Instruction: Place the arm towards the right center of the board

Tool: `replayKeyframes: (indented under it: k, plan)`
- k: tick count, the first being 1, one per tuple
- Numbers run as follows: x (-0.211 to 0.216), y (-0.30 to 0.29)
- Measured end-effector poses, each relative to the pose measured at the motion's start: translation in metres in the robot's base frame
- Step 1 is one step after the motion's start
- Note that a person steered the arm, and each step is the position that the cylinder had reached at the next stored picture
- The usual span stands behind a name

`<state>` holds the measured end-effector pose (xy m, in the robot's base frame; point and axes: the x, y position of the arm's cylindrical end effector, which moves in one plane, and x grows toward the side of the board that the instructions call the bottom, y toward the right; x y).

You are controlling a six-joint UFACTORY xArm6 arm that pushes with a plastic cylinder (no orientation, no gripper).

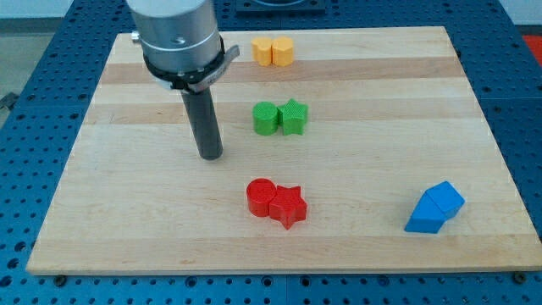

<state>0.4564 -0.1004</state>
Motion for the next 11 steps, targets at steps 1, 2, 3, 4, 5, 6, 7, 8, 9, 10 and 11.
replayKeyframes:
  k: [1,2,3,4,5,6,7,8,9,10,11]
  plan:
    - [-0.006,0.025]
    - [-0.002,0.074]
    - [-0.002,0.122]
    - [-0.005,0.165]
    - [-0.007,0.195]
    - [-0.015,0.216]
    - [-0.031,0.218]
    - [-0.038,0.213]
    - [-0.035,0.268]
    - [-0.034,0.351]
    - [0.008,0.419]
